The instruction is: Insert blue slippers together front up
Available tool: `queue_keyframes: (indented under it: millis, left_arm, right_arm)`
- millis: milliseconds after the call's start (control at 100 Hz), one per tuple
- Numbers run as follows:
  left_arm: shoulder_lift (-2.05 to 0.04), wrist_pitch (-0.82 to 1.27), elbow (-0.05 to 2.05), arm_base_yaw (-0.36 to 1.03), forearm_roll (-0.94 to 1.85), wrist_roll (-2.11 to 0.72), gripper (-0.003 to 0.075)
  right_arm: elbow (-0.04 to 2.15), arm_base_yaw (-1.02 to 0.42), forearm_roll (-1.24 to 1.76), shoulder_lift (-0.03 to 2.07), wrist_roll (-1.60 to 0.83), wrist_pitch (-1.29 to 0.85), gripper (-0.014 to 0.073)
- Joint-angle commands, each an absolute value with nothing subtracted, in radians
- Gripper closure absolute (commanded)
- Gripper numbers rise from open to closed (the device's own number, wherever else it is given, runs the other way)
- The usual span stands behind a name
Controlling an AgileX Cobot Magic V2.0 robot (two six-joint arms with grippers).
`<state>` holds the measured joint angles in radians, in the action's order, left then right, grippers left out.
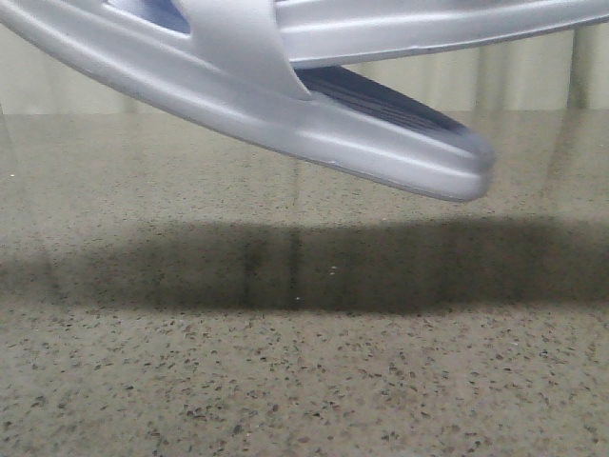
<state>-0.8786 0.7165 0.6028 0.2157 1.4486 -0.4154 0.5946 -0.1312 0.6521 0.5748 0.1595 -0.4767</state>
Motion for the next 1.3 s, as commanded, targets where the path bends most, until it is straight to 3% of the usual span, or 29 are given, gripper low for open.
queue_keyframes:
  millis: [0, 1290]
  left_arm:
    - [-0.869, 0.780, 0.631, 0.225, 1.562, -0.423, 0.0691]
    - [-0.869, 0.849, 0.631, 0.225, 1.705, -0.425, 0.0691]
  right_arm:
    - [0.630, -0.131, 0.691, 0.572, 0.138, -0.410, 0.0701]
    - [0.481, -0.132, 0.888, 0.576, 0.067, -0.276, 0.0701]
